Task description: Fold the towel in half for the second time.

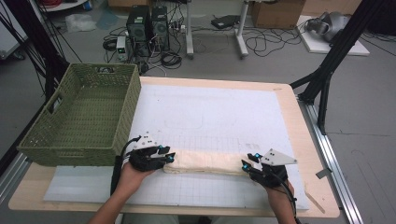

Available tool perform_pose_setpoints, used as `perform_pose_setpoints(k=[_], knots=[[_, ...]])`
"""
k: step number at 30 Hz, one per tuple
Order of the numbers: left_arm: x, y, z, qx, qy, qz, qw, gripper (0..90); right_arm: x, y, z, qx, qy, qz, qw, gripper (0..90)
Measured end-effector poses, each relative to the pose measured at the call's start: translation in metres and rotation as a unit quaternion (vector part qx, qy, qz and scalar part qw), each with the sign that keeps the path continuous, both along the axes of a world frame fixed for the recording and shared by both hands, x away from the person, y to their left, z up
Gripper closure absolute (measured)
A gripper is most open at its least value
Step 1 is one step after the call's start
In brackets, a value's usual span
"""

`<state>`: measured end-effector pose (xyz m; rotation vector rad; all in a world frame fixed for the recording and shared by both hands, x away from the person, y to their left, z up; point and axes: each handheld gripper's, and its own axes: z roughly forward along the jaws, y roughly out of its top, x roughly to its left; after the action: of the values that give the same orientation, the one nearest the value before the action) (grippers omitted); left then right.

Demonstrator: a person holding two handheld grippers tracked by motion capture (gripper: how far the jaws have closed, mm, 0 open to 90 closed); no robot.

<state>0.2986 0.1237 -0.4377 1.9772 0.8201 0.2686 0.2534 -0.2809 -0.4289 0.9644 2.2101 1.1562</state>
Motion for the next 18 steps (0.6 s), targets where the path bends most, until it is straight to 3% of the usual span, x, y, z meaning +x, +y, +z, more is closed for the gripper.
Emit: perform_pose_setpoints(k=[3,6,8,13,15,17,18], knots=[[-0.002,-0.001,-0.01,0.021,0.008,-0.002,0.9997,66.6,-0.001,0.001,-0.008,-0.022,0.016,0.014,0.9995,67.5],[-0.004,0.0,-0.011,0.025,0.008,-0.001,0.9997,68.5,-0.001,-0.005,-0.016,-0.042,0.039,0.009,0.9983,68.9],[-0.006,0.002,-0.01,0.031,0.009,-0.004,0.9995,70.1,-0.001,-0.009,-0.017,-0.031,0.048,0.002,0.9984,68.9],[-0.011,0.007,-0.011,0.022,0.006,0.0,0.9997,70.2,-0.002,-0.014,-0.017,-0.019,0.056,-0.006,0.9982,64.6],[-0.011,0.008,-0.01,0.007,0.007,0.004,0.9999,66.1,-0.002,-0.016,-0.016,-0.008,0.057,-0.016,0.9982,50.6],[-0.01,0.011,-0.005,-0.012,-0.009,0.008,0.9999,60.2,-0.004,-0.023,-0.011,0.035,0.051,-0.03,0.9976,46.0],[-0.01,0.013,-0.001,-0.03,-0.021,0.014,0.9992,58.1,-0.005,-0.024,-0.007,0.043,0.042,-0.039,0.9975,41.7]])
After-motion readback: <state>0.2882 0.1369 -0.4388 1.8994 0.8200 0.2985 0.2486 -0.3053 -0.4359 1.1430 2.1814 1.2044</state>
